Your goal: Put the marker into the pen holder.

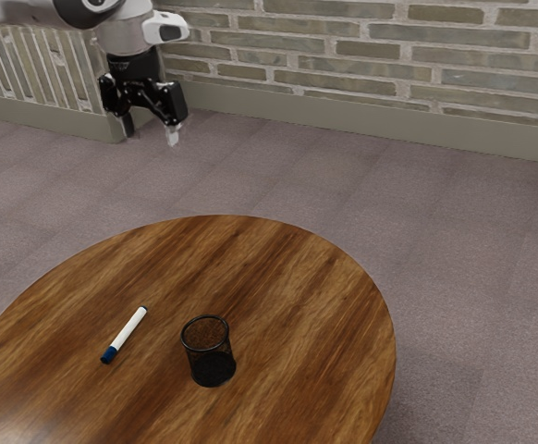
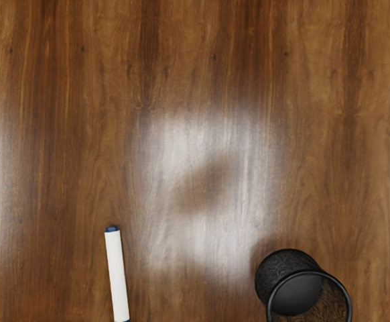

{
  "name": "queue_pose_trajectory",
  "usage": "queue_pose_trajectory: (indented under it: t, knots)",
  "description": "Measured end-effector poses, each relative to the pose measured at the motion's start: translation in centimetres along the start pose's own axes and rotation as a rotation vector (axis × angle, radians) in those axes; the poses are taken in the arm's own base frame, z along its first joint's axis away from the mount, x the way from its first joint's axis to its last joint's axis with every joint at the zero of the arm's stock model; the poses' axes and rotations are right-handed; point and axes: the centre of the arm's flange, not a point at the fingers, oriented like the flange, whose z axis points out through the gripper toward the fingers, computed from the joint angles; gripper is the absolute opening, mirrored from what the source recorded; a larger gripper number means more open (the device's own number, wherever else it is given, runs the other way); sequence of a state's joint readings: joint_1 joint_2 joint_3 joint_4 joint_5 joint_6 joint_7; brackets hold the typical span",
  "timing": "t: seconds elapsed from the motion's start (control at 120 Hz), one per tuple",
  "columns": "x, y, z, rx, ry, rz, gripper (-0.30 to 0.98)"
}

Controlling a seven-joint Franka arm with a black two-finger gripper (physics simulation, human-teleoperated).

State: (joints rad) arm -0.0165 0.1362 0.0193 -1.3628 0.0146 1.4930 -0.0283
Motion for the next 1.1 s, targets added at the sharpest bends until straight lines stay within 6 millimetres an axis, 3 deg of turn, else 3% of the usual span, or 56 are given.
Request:
queue_pose_trajectory:
  t: [0.108, 0.25, 0.35, 0.467, 0.658, 0.717, 0.833, 0.967, 1.1]
  knots:
    - [-0.3, -0.8, -1.1, 0.001, 0.000, -0.014, 0.69]
    - [-0.2, -1.2, 0.0, 0.048, -0.039, -0.018, 0.69]
    - [1.4, -1.6, 6.0, 0.066, -0.119, -0.020, 0.69]
    - [3.0, -4.1, 13.8, 0.079, -0.190, -0.056, 0.69]
    - [4.2, -5.9, 21.2, 0.093, -0.204, -0.074, 0.69]
    - [3.2, -6.0, 22.6, 0.092, -0.193, -0.073, 0.69]
    - [-0.6, -7.7, 26.1, 0.081, -0.195, -0.099, 0.69]
    - [-4.1, -9.3, 31.7, 0.055, -0.167, -0.140, 0.69]
    - [-6.0, -9.1, 33.3, 0.037, -0.069, -0.124, 0.69]
